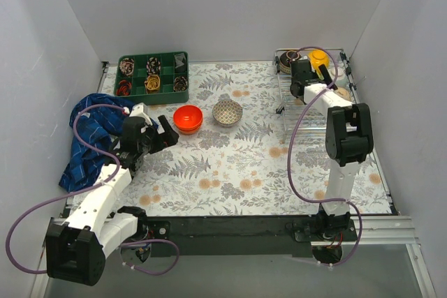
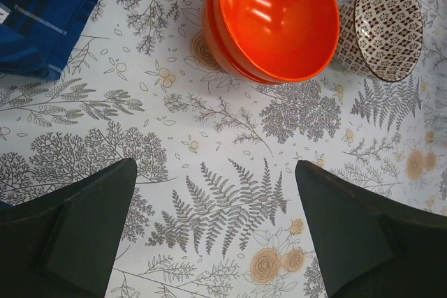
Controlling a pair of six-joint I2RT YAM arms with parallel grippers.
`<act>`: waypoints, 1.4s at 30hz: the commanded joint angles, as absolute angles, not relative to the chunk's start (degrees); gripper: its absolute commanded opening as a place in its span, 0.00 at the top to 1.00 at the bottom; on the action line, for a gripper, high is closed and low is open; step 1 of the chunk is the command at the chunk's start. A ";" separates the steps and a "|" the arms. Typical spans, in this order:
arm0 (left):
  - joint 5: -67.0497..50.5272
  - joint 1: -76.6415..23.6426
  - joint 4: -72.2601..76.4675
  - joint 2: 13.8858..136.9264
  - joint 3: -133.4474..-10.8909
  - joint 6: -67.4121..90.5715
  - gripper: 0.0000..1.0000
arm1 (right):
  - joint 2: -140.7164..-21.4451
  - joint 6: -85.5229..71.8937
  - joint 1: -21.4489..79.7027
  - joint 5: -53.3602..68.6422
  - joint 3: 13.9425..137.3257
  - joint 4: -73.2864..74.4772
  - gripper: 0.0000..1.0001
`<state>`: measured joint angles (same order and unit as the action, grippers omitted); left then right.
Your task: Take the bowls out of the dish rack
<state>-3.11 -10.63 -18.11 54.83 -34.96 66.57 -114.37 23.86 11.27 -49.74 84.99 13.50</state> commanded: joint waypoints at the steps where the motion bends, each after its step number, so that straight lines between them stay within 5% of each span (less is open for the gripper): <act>1: -1.23 -10.72 -16.52 52.82 -34.89 65.39 0.02 | -116.54 26.54 11.07 -53.17 87.80 9.76 0.08; 29: -0.70 -10.72 -16.26 52.12 -34.89 64.60 0.02 | -125.77 31.03 10.55 -63.37 82.62 2.02 0.11; 34: -0.70 -10.72 -16.35 51.86 -34.89 64.60 0.02 | -123.41 30.50 10.46 -60.91 82.62 2.98 0.23; 42: -0.70 -10.72 -16.26 51.33 -34.89 64.51 0.02 | -115.06 25.41 11.77 -56.34 84.63 9.74 0.58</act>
